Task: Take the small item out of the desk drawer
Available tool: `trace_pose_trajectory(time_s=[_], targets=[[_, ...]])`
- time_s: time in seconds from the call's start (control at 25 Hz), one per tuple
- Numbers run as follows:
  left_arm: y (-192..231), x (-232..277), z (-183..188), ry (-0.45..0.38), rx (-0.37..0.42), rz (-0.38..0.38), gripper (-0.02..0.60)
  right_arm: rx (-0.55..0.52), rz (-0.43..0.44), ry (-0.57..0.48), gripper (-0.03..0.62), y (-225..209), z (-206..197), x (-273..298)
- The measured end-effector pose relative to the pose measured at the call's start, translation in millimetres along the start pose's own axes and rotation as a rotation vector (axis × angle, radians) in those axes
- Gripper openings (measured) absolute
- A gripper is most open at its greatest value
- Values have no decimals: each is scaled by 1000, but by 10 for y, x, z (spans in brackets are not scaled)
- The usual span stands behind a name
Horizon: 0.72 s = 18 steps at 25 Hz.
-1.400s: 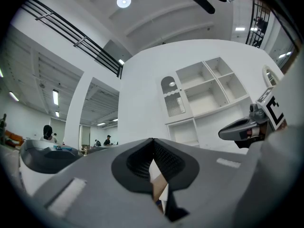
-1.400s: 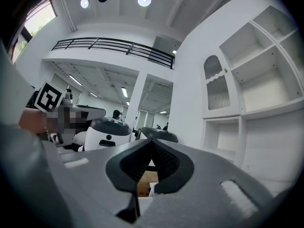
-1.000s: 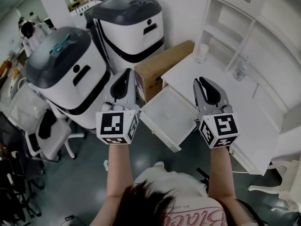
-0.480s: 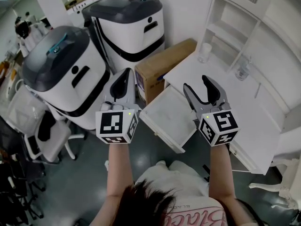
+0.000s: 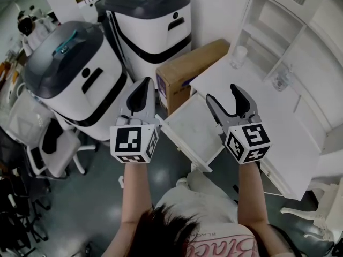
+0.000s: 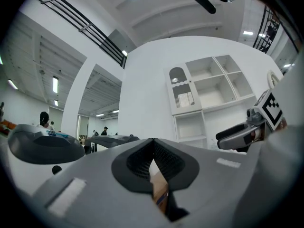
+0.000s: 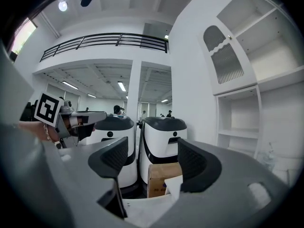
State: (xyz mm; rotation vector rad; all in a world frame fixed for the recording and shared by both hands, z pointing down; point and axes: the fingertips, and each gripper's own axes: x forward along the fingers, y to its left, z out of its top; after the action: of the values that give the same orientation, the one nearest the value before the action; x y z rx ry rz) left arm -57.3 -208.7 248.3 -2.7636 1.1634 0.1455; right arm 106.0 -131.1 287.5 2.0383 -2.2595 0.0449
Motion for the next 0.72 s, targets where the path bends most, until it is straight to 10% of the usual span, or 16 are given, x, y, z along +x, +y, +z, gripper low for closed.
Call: trace_pose_trajectory(time_s=[0.72], targets=[[6, 181, -551, 132, -35, 61, 8, 42, 83, 339, 304, -117, -1258, 371]])
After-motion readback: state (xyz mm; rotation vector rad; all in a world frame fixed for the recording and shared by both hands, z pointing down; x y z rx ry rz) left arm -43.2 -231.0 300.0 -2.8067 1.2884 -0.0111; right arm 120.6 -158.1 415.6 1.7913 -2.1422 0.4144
